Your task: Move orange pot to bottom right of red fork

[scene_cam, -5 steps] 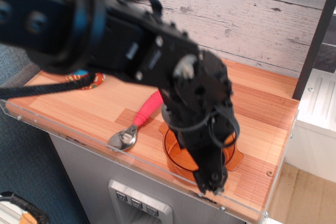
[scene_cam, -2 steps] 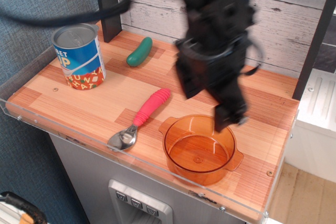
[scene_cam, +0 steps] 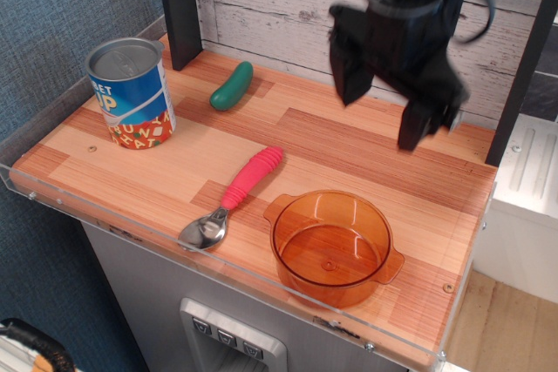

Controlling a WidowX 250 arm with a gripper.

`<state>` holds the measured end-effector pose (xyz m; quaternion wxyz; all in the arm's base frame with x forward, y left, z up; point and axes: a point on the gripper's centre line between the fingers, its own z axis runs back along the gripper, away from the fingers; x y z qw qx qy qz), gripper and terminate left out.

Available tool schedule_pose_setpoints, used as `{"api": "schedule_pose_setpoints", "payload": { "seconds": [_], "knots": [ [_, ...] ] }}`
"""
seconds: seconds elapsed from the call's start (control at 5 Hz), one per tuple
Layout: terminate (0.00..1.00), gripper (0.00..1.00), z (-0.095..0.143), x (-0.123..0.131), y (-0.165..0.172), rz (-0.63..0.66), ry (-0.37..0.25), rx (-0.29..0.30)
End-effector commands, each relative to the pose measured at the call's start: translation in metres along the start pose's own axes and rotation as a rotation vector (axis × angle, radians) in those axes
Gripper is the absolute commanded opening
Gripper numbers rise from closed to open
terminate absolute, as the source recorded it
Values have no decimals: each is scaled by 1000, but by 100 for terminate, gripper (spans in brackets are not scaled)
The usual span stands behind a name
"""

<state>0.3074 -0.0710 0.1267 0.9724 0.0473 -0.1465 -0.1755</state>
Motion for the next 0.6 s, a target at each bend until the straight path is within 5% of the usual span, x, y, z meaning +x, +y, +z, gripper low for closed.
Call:
{"api": "schedule_pose_setpoints", "payload": {
  "seconds": [0.0, 0.2, 0.4],
  "knots": [
    [0, 100, 8, 40, -17, -2, -79, -99],
    [0, 100, 8, 40, -17, -2, -79, -99],
    [100, 100, 8, 40, -17, -2, -79, -99]
  ]
}}
